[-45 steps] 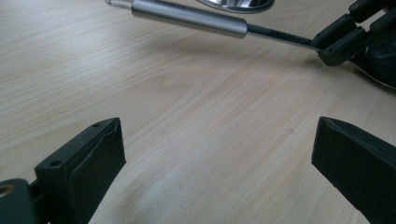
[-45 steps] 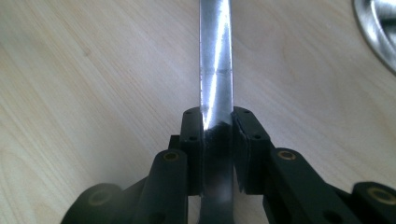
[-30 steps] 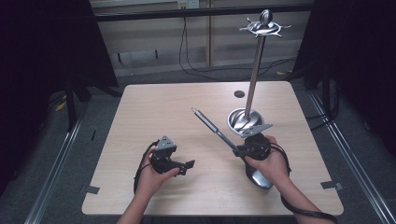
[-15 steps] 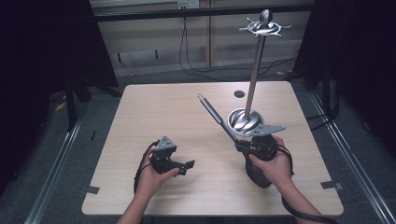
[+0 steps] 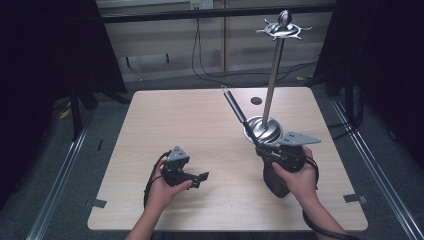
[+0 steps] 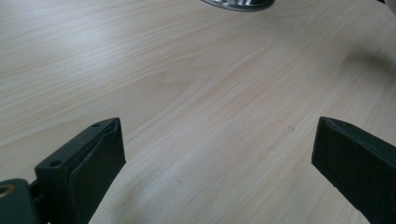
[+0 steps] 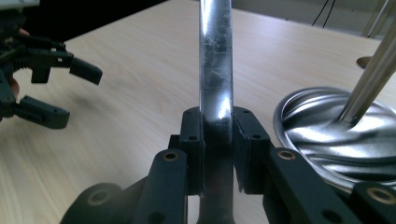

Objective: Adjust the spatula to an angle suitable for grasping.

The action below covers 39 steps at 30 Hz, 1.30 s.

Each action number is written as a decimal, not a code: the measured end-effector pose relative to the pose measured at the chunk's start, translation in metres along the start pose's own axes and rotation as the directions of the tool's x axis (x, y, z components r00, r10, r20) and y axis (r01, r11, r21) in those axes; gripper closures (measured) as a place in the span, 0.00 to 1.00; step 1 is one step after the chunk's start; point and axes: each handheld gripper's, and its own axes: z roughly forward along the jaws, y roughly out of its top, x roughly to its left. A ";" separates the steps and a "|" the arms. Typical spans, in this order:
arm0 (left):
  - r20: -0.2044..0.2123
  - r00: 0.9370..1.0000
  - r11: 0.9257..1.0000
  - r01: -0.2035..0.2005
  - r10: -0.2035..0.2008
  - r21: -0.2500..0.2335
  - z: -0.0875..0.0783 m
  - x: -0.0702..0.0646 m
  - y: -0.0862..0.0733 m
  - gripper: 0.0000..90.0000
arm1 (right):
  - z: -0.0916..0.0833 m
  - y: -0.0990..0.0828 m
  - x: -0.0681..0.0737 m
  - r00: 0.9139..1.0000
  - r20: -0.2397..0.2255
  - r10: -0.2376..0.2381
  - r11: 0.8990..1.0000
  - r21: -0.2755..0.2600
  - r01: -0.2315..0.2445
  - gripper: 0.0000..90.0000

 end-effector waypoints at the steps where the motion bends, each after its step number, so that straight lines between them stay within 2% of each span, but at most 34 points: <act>1: 0.000 1.000 1.000 -0.001 0.001 0.001 0.000 0.000 0.000 0.03 | 0.000 0.000 0.000 1.000 0.000 0.000 1.000 0.000 0.000 0.84; 8: -0.001 1.000 1.000 -0.003 0.003 0.004 0.001 0.000 0.000 0.03 | -0.008 0.003 0.001 1.000 0.025 -0.015 0.998 -0.062 0.016 0.84; 13: -0.001 1.000 1.000 -0.004 0.004 0.007 0.001 0.000 -0.001 0.03 | -0.014 0.004 0.000 0.999 0.038 -0.001 0.994 -0.105 0.005 0.84; 18: -0.001 1.000 1.000 -0.004 0.004 0.006 0.001 0.000 0.000 0.03 | -0.018 0.005 0.000 0.999 0.050 -0.002 0.993 -0.116 0.007 0.84; 23: -0.011 1.000 1.000 -0.001 0.001 -0.005 -0.002 0.000 0.001 0.03 | -0.024 0.004 -0.001 0.998 0.061 0.008 0.988 -0.152 0.001 0.84; 28: -0.002 1.000 1.000 -0.004 0.004 -0.004 -0.001 -0.002 0.001 0.03 | -0.031 0.006 -0.002 0.998 0.069 0.000 0.988 -0.156 0.010 0.84; 39: -0.006 1.000 1.000 0.000 0.000 0.001 0.000 -0.001 0.000 0.03 | -0.046 0.011 -0.004 0.996 0.085 0.002 0.977 -0.212 0.016 0.84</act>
